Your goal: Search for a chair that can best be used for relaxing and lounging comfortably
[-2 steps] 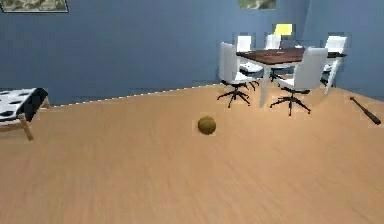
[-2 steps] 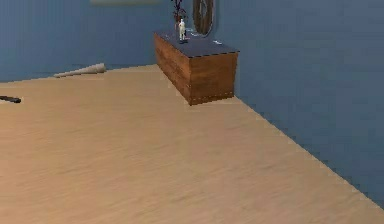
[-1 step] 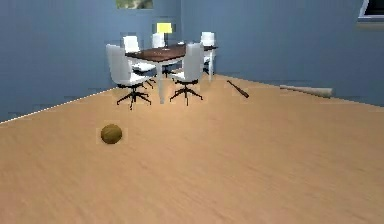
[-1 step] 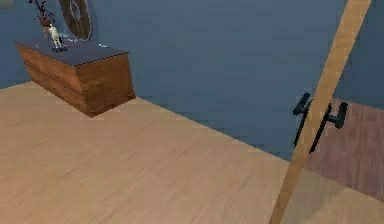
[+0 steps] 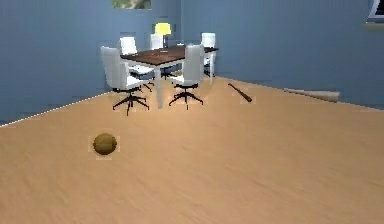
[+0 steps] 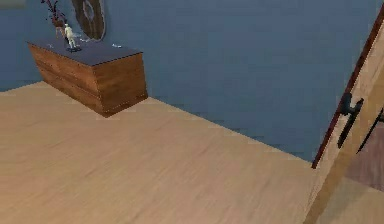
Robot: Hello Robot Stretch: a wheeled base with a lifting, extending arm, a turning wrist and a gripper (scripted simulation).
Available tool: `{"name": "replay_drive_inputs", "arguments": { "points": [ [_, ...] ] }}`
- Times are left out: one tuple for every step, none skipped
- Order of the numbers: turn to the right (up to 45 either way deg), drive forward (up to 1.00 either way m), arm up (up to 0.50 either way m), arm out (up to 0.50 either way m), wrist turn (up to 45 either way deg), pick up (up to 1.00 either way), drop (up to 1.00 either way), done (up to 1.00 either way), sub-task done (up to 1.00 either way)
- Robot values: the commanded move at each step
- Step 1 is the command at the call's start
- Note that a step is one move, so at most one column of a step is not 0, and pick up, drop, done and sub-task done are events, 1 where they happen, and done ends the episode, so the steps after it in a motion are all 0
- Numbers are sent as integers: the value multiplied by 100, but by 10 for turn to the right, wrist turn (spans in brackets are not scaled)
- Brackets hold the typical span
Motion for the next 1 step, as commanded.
{"name": "replay_drive_inputs", "arguments": {
  "points": [
    [30,0,0,0,0,0,0,0,0]
  ]
}}
